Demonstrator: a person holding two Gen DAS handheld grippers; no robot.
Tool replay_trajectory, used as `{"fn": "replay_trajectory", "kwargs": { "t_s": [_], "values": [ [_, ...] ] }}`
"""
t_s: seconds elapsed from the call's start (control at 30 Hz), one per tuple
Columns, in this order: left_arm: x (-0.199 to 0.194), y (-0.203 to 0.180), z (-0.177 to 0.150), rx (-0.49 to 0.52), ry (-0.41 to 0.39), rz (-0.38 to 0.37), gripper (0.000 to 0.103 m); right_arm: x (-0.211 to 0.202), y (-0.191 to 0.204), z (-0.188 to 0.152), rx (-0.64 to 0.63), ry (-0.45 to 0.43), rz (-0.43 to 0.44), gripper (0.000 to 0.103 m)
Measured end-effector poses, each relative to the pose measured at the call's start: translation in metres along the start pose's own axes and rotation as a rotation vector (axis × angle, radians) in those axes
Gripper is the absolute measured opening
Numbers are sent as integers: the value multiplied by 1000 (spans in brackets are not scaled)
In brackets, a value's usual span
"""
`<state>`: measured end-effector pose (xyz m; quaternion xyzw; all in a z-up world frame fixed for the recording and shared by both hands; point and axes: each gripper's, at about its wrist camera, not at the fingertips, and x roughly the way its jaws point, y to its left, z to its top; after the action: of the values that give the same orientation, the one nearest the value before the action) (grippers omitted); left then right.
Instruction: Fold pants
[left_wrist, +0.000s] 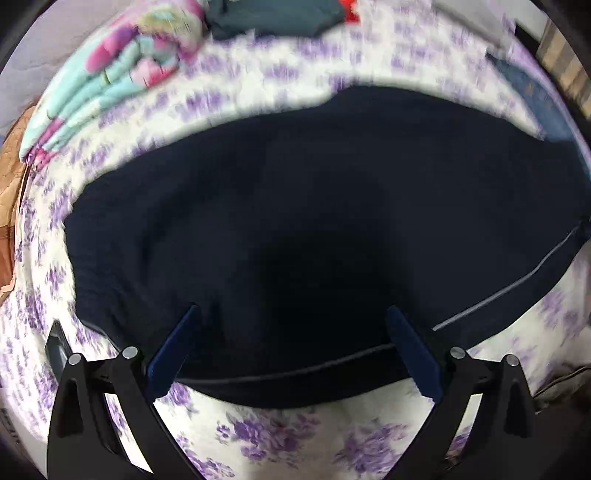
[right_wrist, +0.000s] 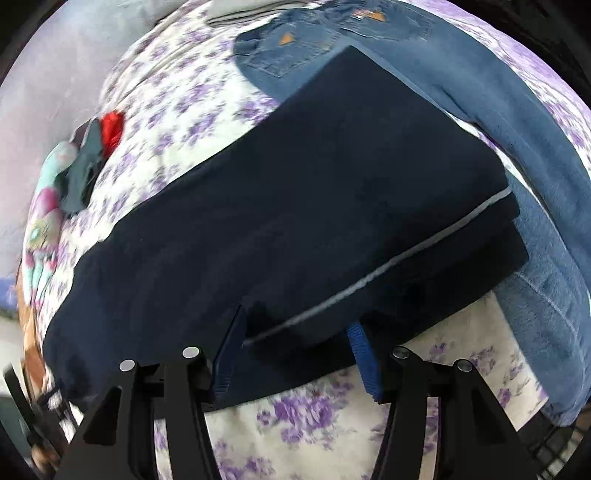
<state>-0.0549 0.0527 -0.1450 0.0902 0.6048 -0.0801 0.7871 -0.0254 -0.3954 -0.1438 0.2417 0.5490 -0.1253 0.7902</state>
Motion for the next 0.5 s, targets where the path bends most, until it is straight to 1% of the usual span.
{"fn": "replay_trajectory", "kwargs": {
  "t_s": [0.03, 0.07, 0.1, 0.13, 0.17, 0.23, 0.33, 0.37, 0.43, 0.5],
  "values": [
    [6, 1, -3, -15, 19, -3, 97, 3, 3, 1, -8, 6, -32, 54],
    [8, 2, -5, -30, 21, -11, 97, 4, 4, 3, -9, 8, -61, 45],
    [9, 2, -6, -38, 14, -14, 97, 6, 4, 5, -10, 12, -87, 41],
    [8, 1, -6, -31, 8, -11, 98, 7, 5, 6, -17, 14, -104, 29],
    [8, 0, -6, -26, 9, -10, 98, 7, 6, 7, -26, 20, -112, 8],
    [7, 1, -7, -25, 9, -17, 98, -3, 7, 6, -36, 24, -91, 5],
    [4, 4, -11, -10, 2, -31, 98, -35, 9, 1, -92, -10, -55, 5],
    [0, 4, -17, -6, -3, -36, 98, -43, 4, -3, -95, 0, -40, 5],
    [0, 5, -21, 6, -6, -43, 98, -40, -9, -15, -83, 46, -38, 5],
    [-1, 2, -24, 20, -7, -34, 98, -27, -21, -25, -74, 60, -37, 8]
  ]
}}
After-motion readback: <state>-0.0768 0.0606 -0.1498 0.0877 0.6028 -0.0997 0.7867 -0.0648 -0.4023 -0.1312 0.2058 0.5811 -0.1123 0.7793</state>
